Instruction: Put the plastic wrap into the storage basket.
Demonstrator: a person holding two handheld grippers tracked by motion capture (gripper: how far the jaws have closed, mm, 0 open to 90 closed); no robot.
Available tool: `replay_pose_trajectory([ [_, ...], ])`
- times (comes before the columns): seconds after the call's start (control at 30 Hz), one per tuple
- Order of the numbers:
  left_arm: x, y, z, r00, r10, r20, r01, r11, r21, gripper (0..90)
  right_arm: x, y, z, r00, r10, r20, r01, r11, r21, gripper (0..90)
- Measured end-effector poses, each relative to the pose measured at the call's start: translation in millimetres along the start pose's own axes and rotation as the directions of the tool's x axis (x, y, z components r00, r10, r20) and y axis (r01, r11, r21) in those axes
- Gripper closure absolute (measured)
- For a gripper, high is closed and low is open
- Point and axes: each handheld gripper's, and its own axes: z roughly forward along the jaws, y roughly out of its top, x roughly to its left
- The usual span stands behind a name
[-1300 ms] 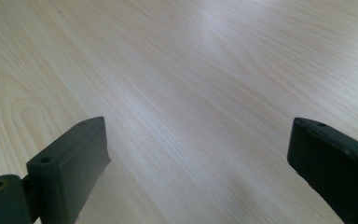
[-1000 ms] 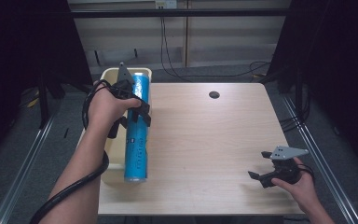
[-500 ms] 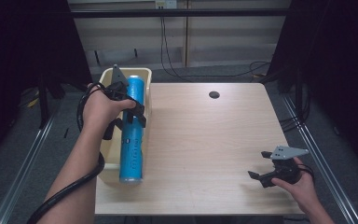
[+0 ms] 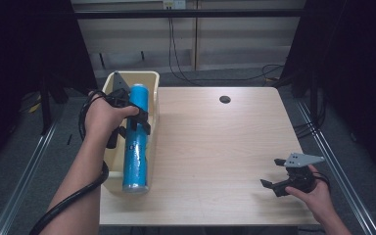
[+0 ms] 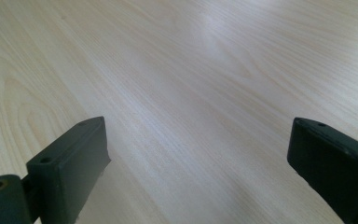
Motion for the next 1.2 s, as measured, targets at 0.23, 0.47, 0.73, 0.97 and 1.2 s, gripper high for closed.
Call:
replay_pose_trajectory([
  [0.23,3.6,-0.4,4.2,0.9997,-0.023,-0.002,0.023,0.9997,-0.009,32.1,0.3,-0.1,-0.2,1.0000,-0.001,0.000,0.001,1.000,-0.005,5.2],
  [0.47,11.4,0.8,8.1,0.9985,-0.053,0.012,0.053,0.9985,-0.011,32.1,-0.2,0.1,-0.1,0.9999,0.002,-0.013,-0.002,1.000,-0.009,5.1],
  [0.73,14.7,2.2,16.0,0.9978,-0.062,0.024,0.062,0.9981,0.006,32.1,-0.1,-0.3,-0.2,0.9999,0.006,-0.011,-0.006,1.000,-0.009,5.1],
  [0.97,17.1,3.9,22.7,0.9953,-0.091,0.032,0.091,0.9958,0.010,32.1,0.5,-0.3,0.6,0.9999,0.004,-0.011,-0.004,1.000,-0.008,5.1],
  [1.2,19.2,5.5,26.0,0.9955,-0.089,0.033,0.088,0.9957,0.029,32.1,0.2,-0.4,0.3,1.0000,0.005,-0.008,-0.005,1.000,-0.009,5.1],
])
